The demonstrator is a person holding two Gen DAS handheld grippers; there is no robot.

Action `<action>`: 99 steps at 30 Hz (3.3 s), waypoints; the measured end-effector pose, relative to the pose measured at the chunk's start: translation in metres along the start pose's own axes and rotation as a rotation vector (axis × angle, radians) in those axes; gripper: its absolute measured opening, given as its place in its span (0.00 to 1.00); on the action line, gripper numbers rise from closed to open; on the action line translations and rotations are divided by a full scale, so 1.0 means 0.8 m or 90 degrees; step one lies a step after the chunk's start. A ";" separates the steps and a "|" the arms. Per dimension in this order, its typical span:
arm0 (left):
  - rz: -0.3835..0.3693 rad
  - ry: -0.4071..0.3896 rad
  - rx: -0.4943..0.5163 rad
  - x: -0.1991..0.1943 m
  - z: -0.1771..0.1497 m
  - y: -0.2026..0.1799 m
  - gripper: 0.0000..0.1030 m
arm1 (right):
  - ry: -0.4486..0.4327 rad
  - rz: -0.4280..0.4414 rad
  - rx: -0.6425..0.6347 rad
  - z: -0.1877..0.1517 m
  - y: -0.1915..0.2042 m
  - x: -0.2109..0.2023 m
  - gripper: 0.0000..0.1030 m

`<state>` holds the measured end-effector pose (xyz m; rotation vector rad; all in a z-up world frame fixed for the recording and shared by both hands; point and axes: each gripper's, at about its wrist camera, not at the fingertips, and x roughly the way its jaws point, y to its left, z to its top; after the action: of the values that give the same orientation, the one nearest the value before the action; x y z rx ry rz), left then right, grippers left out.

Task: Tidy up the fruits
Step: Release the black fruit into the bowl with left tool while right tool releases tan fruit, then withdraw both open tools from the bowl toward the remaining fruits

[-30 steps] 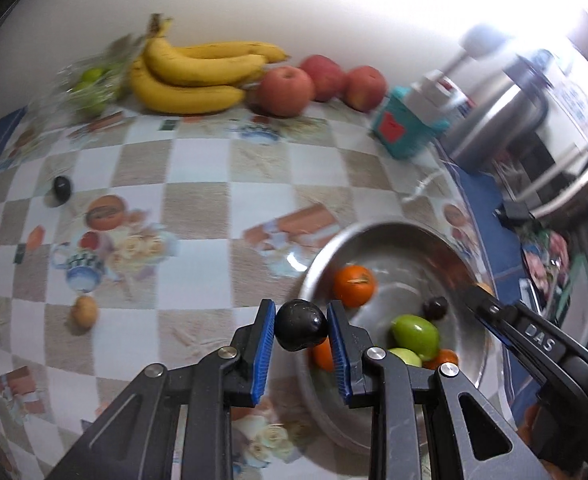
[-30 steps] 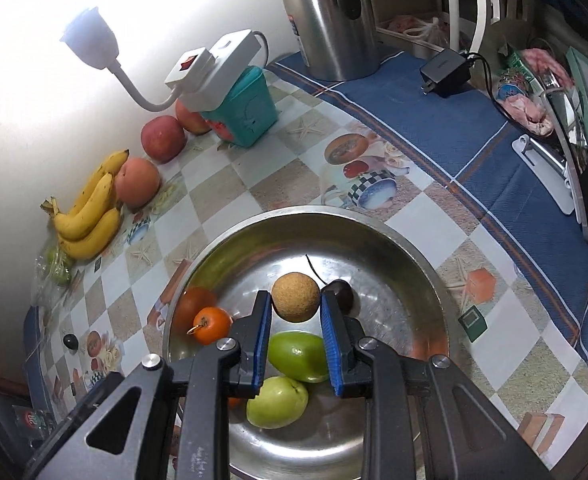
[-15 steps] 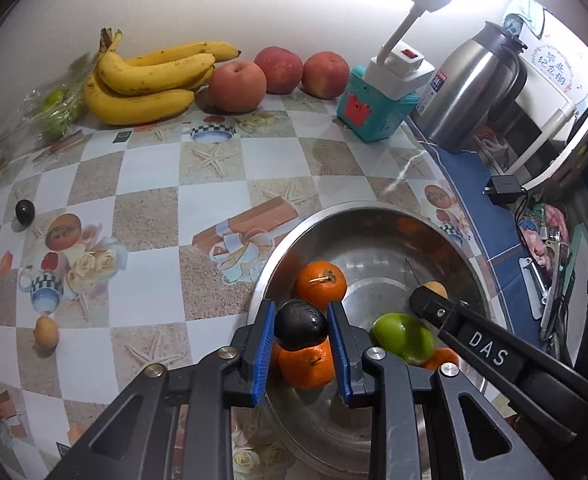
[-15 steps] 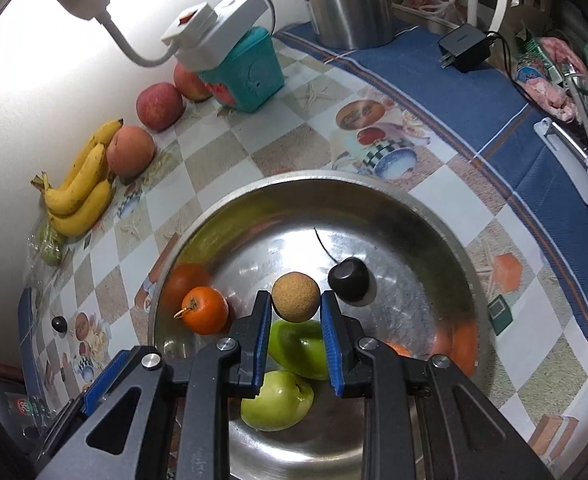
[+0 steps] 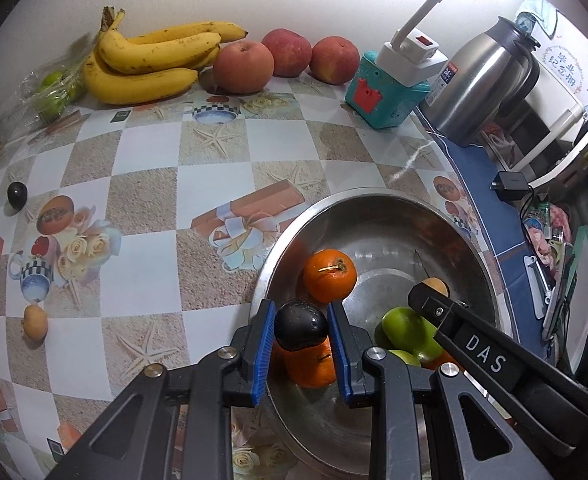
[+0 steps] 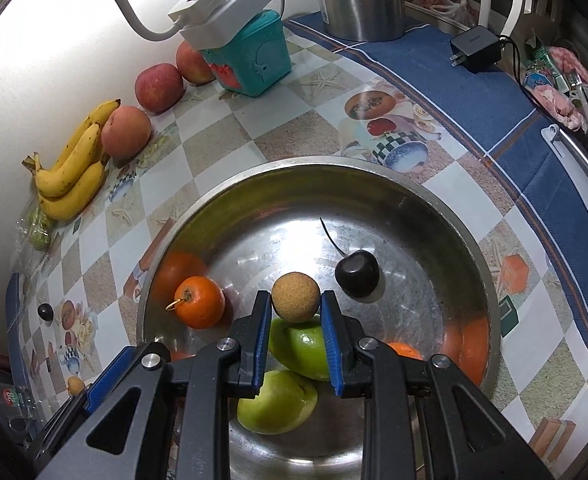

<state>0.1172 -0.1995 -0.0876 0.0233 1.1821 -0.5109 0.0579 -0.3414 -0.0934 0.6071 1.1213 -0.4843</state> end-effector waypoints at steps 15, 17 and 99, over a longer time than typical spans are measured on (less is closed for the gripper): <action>-0.010 -0.002 -0.009 -0.006 0.002 0.000 0.45 | -0.025 -0.027 -0.036 0.005 0.013 -0.020 0.43; -0.015 -0.005 -0.012 -0.010 0.003 0.000 0.46 | -0.034 -0.027 -0.038 0.006 0.014 -0.026 0.47; 0.315 0.005 -0.153 -0.080 0.002 0.209 1.00 | -0.003 0.046 -0.215 -0.045 0.124 -0.019 0.97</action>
<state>0.1662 -0.0279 -0.0712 0.1084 1.1878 0.0676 0.0916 -0.2429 -0.0701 0.3502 1.1414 -0.2259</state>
